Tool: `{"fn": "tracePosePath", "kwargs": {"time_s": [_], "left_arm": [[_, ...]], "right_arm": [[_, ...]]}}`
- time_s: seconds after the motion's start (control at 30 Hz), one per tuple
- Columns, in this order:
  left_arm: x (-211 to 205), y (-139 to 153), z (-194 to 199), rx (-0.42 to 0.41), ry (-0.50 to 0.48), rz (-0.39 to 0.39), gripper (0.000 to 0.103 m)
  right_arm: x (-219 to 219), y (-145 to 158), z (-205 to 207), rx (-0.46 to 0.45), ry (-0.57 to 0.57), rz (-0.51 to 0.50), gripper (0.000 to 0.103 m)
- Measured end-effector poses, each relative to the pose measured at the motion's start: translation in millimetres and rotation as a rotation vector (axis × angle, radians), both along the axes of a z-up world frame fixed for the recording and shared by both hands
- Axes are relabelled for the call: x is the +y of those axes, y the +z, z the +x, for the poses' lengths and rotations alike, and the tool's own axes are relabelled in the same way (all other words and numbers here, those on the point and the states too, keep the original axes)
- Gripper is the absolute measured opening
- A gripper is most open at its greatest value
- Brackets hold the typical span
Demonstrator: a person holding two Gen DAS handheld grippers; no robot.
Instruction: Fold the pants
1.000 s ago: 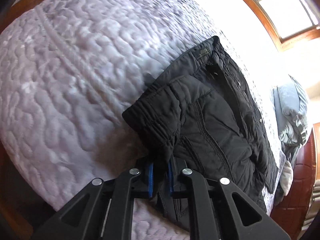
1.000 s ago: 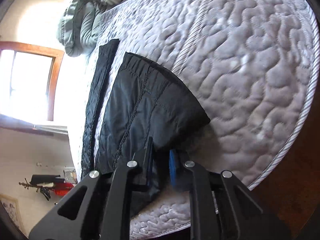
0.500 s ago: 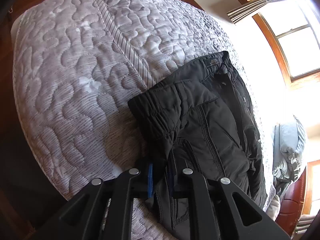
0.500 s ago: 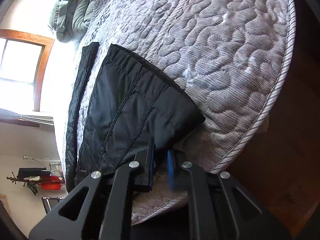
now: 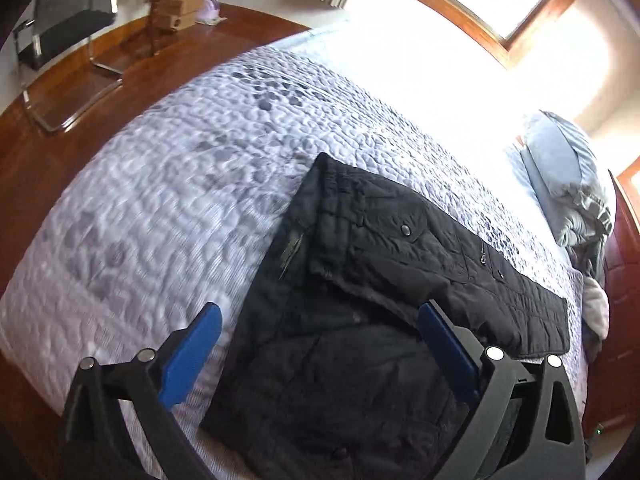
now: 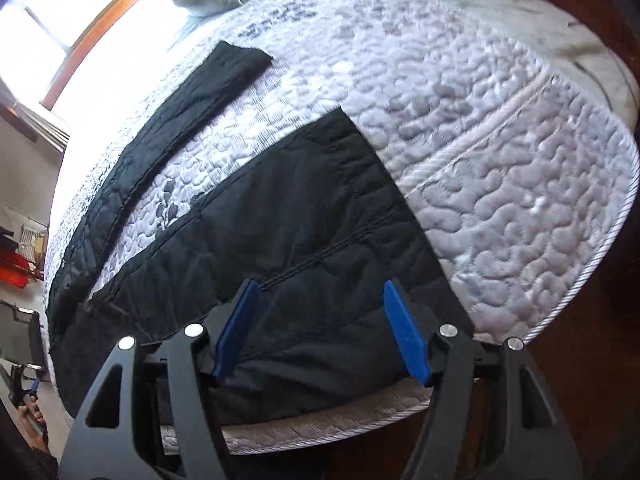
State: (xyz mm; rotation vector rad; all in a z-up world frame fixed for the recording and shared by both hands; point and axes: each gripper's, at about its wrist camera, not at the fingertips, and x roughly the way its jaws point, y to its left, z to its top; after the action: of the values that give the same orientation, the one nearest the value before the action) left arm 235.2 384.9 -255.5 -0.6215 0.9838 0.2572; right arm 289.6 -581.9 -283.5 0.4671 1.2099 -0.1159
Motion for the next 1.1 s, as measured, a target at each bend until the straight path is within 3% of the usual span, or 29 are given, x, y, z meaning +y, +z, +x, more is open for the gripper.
{"fn": "tracePosePath", "kwargs": {"time_s": [0.1, 0.17, 0.37, 0.5, 0.63, 0.7, 0.73, 0.77, 0.83, 1.1], "left_arm": [[19.6, -17.8, 60.2, 0.038, -0.054, -0.135, 0.099], [28.3, -36.0, 92.8, 0.081, -0.076, -0.212, 0.099], [46.9, -76.7, 171.1, 0.189, -0.159, -0.173, 0.099], [51.6, -101.4, 200.6, 0.231, -0.226, -0.18, 0.099], [44.1, -105.5, 211.5, 0.251, -0.317, -0.135, 0.099], [40.5, -105.0, 212.7, 0.255, -0.342, -0.111, 0.092], [40.4, -105.1, 214.1, 0.259, -0.349, -0.094, 0.082], [41.0, -103.9, 214.6, 0.255, -0.349, -0.089, 0.06], [45.3, -104.2, 215.8, 0.241, -0.327, -0.122, 0.052], [48.4, -109.9, 211.8, 0.212, -0.29, -0.122, 0.043]], "right_arm": [[-9.0, -33.8, 1.3, 0.161, -0.027, -0.01, 0.067], [-9.7, -30.4, -0.8, 0.183, -0.016, -0.019, 0.066], [-13.0, 26.7, 43.6, 0.058, 0.014, 0.047, 0.083], [-4.0, 39.3, 113.5, 0.028, 0.096, 0.097, 0.084], [12.5, 43.7, 200.5, 0.016, 0.173, 0.146, 0.086], [19.2, 44.2, 239.4, 0.019, 0.221, 0.17, 0.088], [22.9, 44.2, 261.2, 0.021, 0.254, 0.169, 0.089], [27.1, 43.3, 280.3, 0.023, 0.281, 0.162, 0.09], [35.3, 38.1, 322.1, 0.042, 0.337, 0.145, 0.091], [49.9, -17.0, 440.0, 0.103, 0.433, 0.03, 0.091]]}}
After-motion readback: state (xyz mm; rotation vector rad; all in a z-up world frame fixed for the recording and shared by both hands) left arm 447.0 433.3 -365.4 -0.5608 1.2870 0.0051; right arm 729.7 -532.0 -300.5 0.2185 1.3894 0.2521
